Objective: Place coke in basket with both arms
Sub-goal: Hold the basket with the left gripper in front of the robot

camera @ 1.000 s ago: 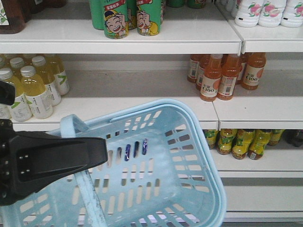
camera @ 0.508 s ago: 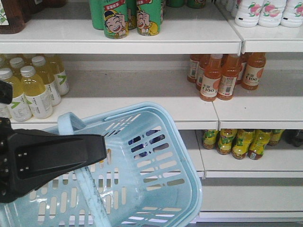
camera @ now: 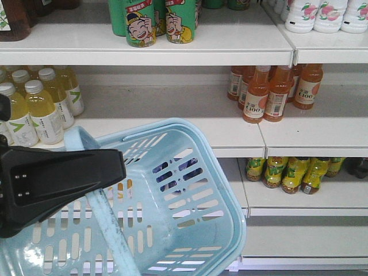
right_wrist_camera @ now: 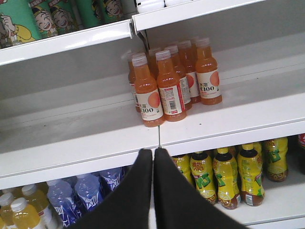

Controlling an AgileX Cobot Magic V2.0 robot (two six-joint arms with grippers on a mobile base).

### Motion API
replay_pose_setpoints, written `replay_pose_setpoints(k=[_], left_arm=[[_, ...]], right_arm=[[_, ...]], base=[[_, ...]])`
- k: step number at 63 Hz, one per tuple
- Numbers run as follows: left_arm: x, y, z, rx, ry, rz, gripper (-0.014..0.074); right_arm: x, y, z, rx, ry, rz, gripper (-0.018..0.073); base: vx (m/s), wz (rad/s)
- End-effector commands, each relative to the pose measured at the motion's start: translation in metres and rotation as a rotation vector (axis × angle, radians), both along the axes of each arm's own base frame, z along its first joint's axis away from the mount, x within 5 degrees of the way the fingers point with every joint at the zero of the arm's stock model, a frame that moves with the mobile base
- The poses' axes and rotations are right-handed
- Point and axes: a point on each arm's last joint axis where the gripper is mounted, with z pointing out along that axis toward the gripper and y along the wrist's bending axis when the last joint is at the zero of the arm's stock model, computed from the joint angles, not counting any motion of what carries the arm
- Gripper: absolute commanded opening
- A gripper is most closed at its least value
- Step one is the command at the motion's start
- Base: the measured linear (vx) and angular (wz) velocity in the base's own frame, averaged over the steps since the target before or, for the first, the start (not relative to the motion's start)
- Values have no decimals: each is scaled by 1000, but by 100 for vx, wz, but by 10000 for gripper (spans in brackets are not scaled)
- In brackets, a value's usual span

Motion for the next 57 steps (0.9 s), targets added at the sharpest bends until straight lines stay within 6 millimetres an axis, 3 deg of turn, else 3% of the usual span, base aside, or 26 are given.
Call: replay_pose_setpoints(k=[1,18,57], left_arm=[[-19,0,24,-170,-66,-173,-8],[-23,-11,22,-152,-32,-179,-8],[-19,-11,21,-137,-18,-140,-6]], right_arm=[[-1,-1,4,-16,-75,-9,-5],[-1,-1,4,-16,-75,-9,-5],[-1,-1,4,-16,-75,-9,-5]], base=[[0,0],[0,0],[0,0]])
